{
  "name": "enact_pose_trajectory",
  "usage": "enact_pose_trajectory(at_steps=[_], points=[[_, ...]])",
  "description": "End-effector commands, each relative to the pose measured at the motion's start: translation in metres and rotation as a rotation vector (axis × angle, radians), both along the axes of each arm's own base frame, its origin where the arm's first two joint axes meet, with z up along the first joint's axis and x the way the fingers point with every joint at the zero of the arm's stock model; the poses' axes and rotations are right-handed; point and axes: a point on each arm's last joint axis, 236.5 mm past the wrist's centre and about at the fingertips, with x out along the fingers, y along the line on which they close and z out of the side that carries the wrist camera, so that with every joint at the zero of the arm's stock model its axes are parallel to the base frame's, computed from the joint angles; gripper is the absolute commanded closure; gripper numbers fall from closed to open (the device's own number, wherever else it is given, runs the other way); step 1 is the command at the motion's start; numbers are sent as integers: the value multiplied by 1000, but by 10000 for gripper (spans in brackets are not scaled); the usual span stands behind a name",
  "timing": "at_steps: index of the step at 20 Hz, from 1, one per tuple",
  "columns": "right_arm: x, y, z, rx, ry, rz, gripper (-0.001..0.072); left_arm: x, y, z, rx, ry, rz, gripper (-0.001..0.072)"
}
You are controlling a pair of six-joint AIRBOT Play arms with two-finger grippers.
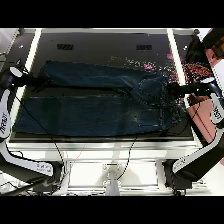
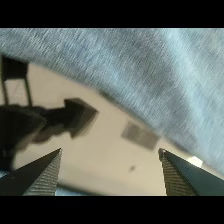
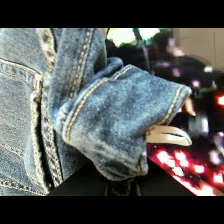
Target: Fold the clothes and pants, and hang the long-sleeved shirts on hangers.
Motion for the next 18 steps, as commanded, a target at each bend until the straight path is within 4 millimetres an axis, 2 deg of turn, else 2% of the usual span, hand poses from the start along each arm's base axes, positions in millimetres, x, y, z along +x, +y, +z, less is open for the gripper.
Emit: enact_pose_trajectory(at_steps=[1, 4, 7, 8, 11, 12, 15, 18], points=[[4, -1, -1, -16, -13, -3, 675, 22, 7, -9, -18, -70, 62, 7], [4, -1, 1, -16, -15, -2, 675, 25, 13, -34, -16, -54, 85, 10], [9, -3, 15, -48, -75, 36, 677, 38, 24, -47, 3, -92, 131, 135], [12, -3, 23, -61, -94, 37, 677, 41, 27, -48, 10, -107, 141, 219], [19, 0, 43, -91, -142, 46, 677, 52, 36, -42, 36, -161, 165, 576], [21, 1, 49, -96, -155, 49, 677, 54, 39, -39, 43, -176, 173, 672], [25, 6, 62, -119, -187, 60, 677, 56, 44, -28, 55, -199, 176, 693], [30, 2, 72, -140, -211, 40, 677, 52, 54, -2, 108, -223, 153, 694]])
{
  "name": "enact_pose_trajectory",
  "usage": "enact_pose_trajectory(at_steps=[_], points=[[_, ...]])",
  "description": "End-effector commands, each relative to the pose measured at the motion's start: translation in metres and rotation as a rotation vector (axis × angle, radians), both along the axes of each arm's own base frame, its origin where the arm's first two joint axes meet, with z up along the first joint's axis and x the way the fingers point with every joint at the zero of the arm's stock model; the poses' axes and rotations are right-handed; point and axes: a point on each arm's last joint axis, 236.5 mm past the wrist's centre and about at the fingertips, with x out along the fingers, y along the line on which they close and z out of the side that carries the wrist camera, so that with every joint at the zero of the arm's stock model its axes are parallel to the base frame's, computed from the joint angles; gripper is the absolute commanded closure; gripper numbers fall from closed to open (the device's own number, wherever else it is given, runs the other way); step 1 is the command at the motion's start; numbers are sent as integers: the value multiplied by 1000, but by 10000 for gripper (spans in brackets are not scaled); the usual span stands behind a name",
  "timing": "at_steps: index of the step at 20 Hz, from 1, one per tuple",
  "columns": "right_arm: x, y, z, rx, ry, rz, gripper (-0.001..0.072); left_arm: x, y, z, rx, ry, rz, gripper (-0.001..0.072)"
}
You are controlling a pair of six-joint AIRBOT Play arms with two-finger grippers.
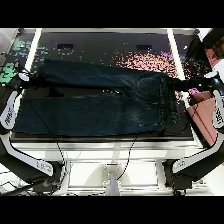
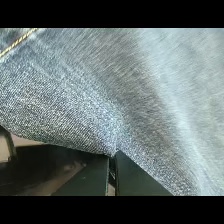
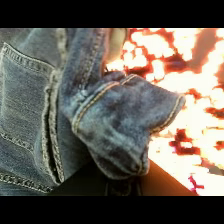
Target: Fold the clothes and pants, and hang the long-sleeved shirts on hangers.
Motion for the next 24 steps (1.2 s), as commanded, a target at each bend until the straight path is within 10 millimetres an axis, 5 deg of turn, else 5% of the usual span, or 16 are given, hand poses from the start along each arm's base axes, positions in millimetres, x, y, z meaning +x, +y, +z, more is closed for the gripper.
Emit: enact_pose_trajectory(at_steps=[1, 4, 10, 14, 23, 24], points=[[6, -4, 11, -29, -28, -29, 677, -6, 12, 26, 80, -10, -28, 695], [7, -20, 4, -68, 15, -116, 677, -34, 16, 33, 152, 101, -100, 694], [24, -37, 6, -71, -11, -263, 677, -96, 35, 7, 257, 388, -165, 694], [30, -42, 8, -73, -27, -303, 677, -107, 55, 6, 282, 430, -97, 694], [30, -42, 8, -72, -27, -303, 676, -113, 52, -12, 248, 473, -100, 691], [30, -42, 8, -72, -27, -302, 668, -111, 53, -13, 251, 467, -100, 650]])
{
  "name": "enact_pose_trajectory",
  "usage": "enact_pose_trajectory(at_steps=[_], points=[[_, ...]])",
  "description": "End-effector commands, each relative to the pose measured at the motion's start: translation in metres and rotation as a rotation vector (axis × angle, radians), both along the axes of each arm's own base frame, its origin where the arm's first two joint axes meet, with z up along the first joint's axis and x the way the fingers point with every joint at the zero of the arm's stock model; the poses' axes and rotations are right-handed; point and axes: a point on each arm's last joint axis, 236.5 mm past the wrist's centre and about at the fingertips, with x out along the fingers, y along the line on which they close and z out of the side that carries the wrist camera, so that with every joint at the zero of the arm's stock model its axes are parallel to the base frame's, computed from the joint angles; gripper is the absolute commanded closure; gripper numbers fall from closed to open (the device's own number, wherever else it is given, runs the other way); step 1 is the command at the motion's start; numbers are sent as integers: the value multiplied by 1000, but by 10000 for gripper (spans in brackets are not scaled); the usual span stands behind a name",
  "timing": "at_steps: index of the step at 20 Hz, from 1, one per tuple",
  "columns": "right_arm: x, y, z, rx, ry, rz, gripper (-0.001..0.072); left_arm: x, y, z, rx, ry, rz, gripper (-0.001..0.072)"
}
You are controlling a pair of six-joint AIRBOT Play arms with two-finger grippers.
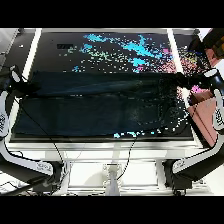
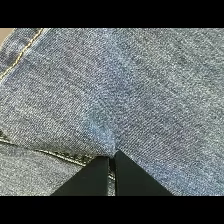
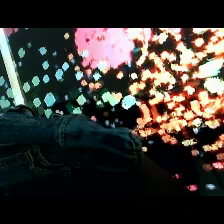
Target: Fold the clothes and pants, and hang the long-sleeved shirts on hangers.
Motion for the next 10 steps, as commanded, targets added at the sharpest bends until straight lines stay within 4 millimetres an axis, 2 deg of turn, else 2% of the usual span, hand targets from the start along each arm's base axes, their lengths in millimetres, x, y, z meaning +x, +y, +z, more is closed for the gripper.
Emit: enact_pose_trajectory(at_steps=[1, 2, 3, 6, 9, 10], points=[[1, -1, 1, -2, -5, -4, 493, 2, 1, -4, -1, -4, -2, 454], [1, -1, 2, -3, -6, -4, 102, 5, 1, -1, 2, -13, -2, 168], [1, 0, 3, -2, -6, -1, 18, 7, 2, 2, 5, -22, -2, 38], [-4, -3, 22, -27, -16, 22, 24, 17, 6, 24, 24, -70, -5, 38], [-16, -20, 60, -130, -16, 71, 25, 23, 6, 66, 98, -107, -145, 38], [-24, -27, 77, -157, -5, 76, 74, 20, 3, 83, 121, -112, -193, 66]])
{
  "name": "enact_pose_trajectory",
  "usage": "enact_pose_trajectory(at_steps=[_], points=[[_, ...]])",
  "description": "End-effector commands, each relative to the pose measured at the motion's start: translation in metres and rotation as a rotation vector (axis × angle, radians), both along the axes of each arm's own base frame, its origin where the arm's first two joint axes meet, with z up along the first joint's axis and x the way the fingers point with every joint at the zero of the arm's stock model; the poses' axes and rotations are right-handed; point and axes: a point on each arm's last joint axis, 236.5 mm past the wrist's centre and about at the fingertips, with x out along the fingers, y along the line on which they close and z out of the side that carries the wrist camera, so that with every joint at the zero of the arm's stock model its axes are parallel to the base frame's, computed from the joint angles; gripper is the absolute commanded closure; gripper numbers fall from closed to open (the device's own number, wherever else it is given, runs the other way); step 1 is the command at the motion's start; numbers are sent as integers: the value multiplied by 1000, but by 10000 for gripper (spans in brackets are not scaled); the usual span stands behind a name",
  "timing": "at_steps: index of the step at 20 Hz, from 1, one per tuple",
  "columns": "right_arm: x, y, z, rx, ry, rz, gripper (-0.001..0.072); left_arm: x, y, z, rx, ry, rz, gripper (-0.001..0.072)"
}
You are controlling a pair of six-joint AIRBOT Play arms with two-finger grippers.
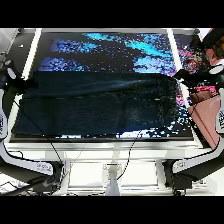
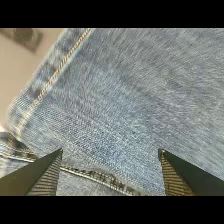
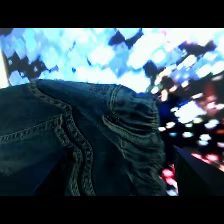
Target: Fold the clothes and pants, and hang the long-sleeved shirts on hangers.
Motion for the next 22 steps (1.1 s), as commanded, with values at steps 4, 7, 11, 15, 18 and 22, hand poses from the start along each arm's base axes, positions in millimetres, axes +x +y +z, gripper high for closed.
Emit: enact_pose_trajectory(at_steps=[4, 7, 11, 15, 18, 22], points=[[-57, -12, 106, -116, 20, 70, 495, -22, -15, 108, 106, -88, -139, 500], [-101, 4, 154, -154, 25, 111, 676, -53, -23, 154, 148, -101, -188, 691], [-160, 24, 207, -229, -4, 130, 676, -92, -47, 194, 160, -120, -276, 691], [-231, 39, 215, -315, -8, 78, 676, -135, -56, 196, 175, -123, -274, 692], [-284, 61, 174, -270, 56, 24, 676, -171, -67, 163, 162, -60, -293, 691], [-326, 113, 116, -114, 101, 73, 674, -200, -77, 113, 113, 35, -299, 692]])
